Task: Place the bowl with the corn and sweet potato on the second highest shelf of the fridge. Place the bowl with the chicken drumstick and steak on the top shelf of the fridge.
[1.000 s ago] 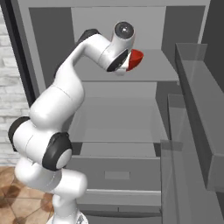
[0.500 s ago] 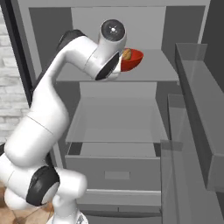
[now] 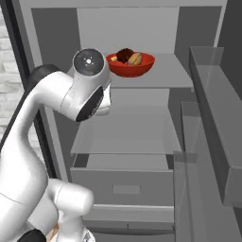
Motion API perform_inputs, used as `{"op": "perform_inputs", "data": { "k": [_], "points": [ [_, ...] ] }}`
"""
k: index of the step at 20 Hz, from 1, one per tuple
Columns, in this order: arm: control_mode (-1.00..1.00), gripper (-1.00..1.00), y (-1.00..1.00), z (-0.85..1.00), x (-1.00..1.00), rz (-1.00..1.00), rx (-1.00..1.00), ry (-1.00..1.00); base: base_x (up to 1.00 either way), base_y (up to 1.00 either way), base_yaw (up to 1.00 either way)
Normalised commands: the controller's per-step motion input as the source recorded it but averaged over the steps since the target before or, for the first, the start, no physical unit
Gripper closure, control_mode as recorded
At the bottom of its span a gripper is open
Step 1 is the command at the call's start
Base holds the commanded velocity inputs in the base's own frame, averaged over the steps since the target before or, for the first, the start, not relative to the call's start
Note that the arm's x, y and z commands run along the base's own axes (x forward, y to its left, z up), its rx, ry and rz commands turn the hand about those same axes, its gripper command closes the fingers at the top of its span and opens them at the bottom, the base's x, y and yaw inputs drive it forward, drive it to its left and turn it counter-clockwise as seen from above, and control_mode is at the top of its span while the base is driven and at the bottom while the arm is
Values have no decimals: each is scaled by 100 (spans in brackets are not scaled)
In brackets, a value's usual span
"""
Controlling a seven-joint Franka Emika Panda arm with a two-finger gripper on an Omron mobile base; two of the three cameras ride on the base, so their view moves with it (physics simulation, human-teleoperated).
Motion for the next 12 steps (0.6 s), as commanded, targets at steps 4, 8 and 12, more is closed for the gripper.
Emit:
{"op": "perform_inputs", "data": {
  "k": [4,8,12],
  "points": [
    [-100,-100,7,-81,-100,15,-18,26,0,0,0],
    [-100,-100,21,-99,-86,23,-31,43,0,0,0],
    [-100,-100,5,-73,-6,18,-24,47,0,0,0]
  ]
}}
